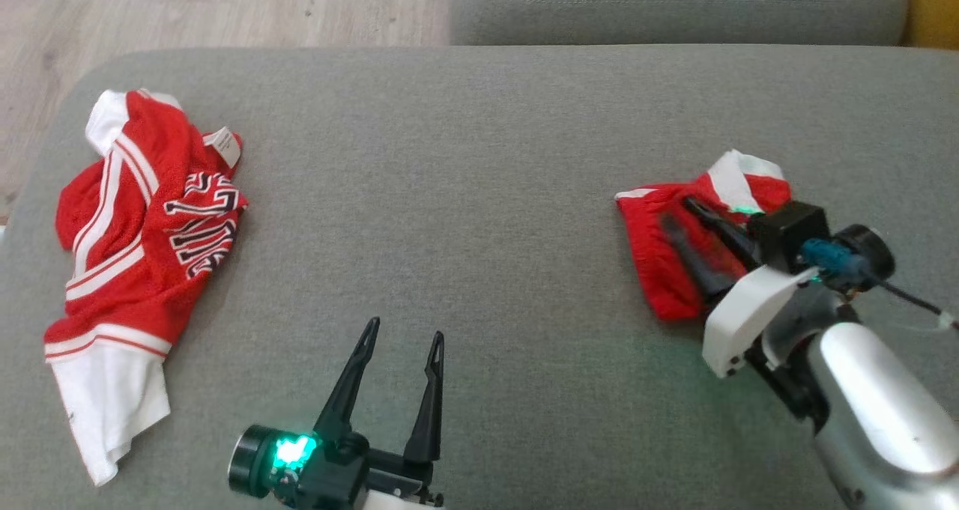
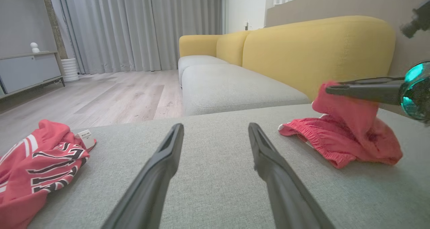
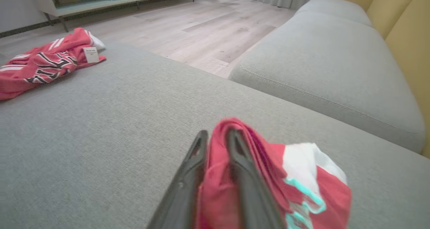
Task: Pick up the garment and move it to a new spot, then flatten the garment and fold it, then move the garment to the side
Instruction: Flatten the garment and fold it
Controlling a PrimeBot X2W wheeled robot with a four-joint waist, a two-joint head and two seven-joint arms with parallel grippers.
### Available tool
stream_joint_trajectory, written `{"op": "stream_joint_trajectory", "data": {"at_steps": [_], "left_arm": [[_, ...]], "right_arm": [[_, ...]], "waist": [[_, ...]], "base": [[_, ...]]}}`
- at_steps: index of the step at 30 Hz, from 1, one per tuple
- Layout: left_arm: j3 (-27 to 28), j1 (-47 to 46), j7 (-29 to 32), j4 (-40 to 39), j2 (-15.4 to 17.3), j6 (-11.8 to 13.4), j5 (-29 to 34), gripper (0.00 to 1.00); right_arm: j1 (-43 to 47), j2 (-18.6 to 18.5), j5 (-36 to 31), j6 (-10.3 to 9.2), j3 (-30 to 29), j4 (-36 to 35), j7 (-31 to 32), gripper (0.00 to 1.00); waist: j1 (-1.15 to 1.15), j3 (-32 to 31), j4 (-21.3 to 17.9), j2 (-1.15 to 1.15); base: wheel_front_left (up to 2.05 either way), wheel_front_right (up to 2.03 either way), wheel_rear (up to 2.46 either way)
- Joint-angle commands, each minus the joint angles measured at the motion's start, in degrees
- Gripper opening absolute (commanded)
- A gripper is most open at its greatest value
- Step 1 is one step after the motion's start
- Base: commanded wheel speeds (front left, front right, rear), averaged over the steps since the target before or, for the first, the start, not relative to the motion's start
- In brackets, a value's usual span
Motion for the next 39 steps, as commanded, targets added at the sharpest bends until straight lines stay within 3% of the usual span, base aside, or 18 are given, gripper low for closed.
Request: {"op": "stream_joint_trajectory", "data": {"at_steps": [1,7,13,14,15,16,25,39], "left_arm": [[1.7,-1.8,-0.4,-1.8,-0.9,0.2,0.4,1.0],[2.1,-1.5,-0.4,-1.7,-1.1,0.3,0.2,1.0],[2.3,-0.7,-0.4,-1.5,-1.2,0.3,0.1,1.0],[2.2,-0.7,-0.4,-1.6,-1.2,0.3,0.2,1.0],[2.2,-0.7,-0.4,-1.5,-1.2,0.2,0.2,1.0],[2.1,-0.7,-0.4,-1.5,-1.3,0.2,0.3,1.0],[2.0,-1.4,-0.4,-1.7,-1.4,-0.1,0.4,1.0],[1.0,-3.7,-0.4,-1.1,-1.6,0.0,-0.7,1.0]], "right_arm": [[0.7,0.6,0.9,-0.05,1.6,-2.0,-1.4,1.0],[3.7,-0.6,3.5,-0.05,-0.3,-4.7,-5.3,1.0],[8.6,-3.4,3.4,-0.05,-6.8,-6.1,-5.8,1.0],[9.1,-3.6,3.7,-0.05,-7.7,-6.0,-5.5,0.62],[9.6,-3.9,4.4,-0.05,-8.3,-5.6,-5.0,0.13],[10.0,-4.3,5.1,-0.05,-8.8,-5.1,-4.2,0.0],[8.0,-7.5,6.9,-0.05,-11.2,1.8,0.8,0.0],[0.6,-9.2,11.5,-0.05,-6.9,13.3,2.4,0.0]], "waist": [[0.0,0.4,0.6,0.0],[0.0,0.6,1.0,0.0],[0.0,-0.5,0.7,0.0],[0.0,-0.6,0.6,0.0],[0.0,-0.7,0.7,0.0],[0.0,-0.8,0.8,0.0],[0.0,0.9,3.2,0.0],[0.0,3.6,9.6,0.0]], "base": [[0.0,0.0,0.0],[0.0,0.0,0.0],[0.0,0.0,0.0],[0.0,0.0,0.0],[0.0,0.0,0.0],[0.0,0.0,0.0],[0.0,0.0,0.0],[0.0,0.0,0.0]]}}
